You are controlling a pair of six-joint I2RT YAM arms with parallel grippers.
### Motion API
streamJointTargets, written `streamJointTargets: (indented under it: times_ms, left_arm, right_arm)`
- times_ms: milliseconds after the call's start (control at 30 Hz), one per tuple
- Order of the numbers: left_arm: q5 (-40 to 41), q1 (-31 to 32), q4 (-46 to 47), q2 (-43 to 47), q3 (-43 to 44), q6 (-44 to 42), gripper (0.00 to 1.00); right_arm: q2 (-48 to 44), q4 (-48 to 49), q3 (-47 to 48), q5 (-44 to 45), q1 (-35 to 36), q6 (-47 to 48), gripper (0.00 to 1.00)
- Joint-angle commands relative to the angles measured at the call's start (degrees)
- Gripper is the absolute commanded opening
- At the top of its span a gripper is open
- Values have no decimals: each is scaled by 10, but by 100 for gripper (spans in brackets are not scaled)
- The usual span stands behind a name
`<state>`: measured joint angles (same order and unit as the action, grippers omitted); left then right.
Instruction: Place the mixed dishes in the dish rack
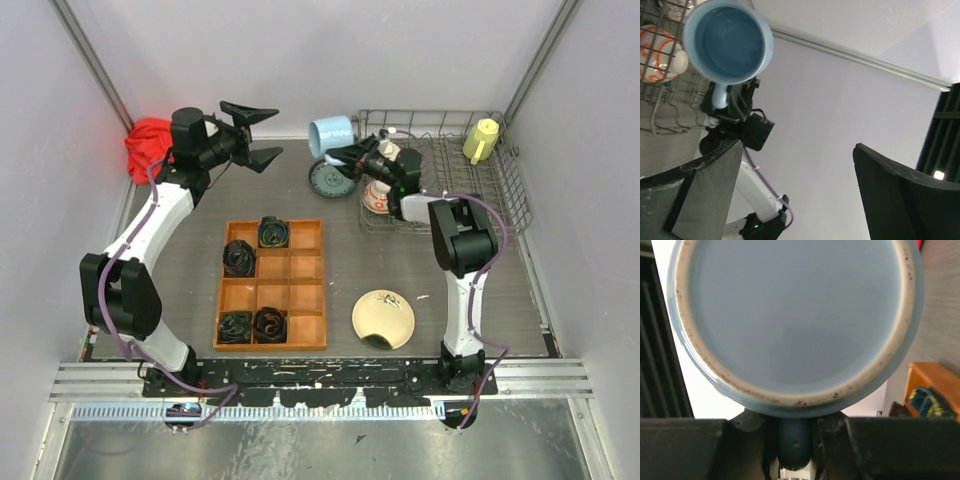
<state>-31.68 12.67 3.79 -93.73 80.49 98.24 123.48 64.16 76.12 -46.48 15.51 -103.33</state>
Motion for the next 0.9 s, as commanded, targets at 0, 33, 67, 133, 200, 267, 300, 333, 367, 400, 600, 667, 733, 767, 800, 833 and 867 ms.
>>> streamJointTargets:
  times_ms: [0, 33, 67, 133, 200, 267, 300, 333, 367, 400, 600, 667, 733, 767, 800, 833, 867]
  left_arm:
    - [-22, -7, -98, 29, 23, -92, 98]
    - [-23, -8, -131, 31, 31, -120, 98]
    - [-24, -8, -161, 33, 40, -150, 98]
    - [-22, -8, -218, 38, 49, -210, 98]
    - [-17, -8, -264, 48, 43, -256, 98]
    - [-11, -9, -286, 59, 23, -289, 98]
    - [-11, -9, -292, 63, 14, -304, 98]
    - [-12, -9, -298, 65, 3, -315, 98]
    - [-13, -9, -311, 67, -2, -331, 98]
    - [-12, -9, -333, 68, -3, -349, 98]
    - [30, -9, -438, 85, -7, -462, 98]
    - [45, -9, -454, 94, -11, -483, 99]
    - [54, -9, -462, 103, -14, -500, 99]
    - [58, -9, -467, 105, -14, -508, 99]
    - [58, -9, -469, 108, -16, -514, 99]
    - [56, -9, -472, 109, -17, -520, 99]
    - [55, -10, -476, 110, -20, -524, 99]
  right_arm:
    - [-95, 27, -11, -1, -46, 72, 1]
    - [-106, 4, -20, -6, -57, 96, 1]
    - [-118, -25, -25, -13, -71, 122, 1]
    - [-146, -110, -28, -27, -96, 211, 1]
    - [-178, -212, -21, -34, -123, 301, 1]
    - [-197, -323, -8, -31, -144, 381, 1]
    - [-204, -357, 1, -30, -153, 413, 1]
    - [-211, -401, 9, -26, -162, 445, 1]
    - [-219, -443, 17, -20, -171, 479, 1]
    - [-226, -478, 25, -11, -180, 507, 1]
    - [-255, -618, 46, 35, -240, 623, 1]
    - [-263, -639, 45, 47, -263, 640, 1]
    - [-270, -666, 48, 64, -287, 663, 1]
    - [-272, -679, 50, 72, -297, 675, 1]
    - [-274, -699, 54, 83, -306, 688, 1]
    - [-275, -706, 57, 92, -316, 696, 1]
    - [-275, -714, 57, 100, -325, 702, 1]
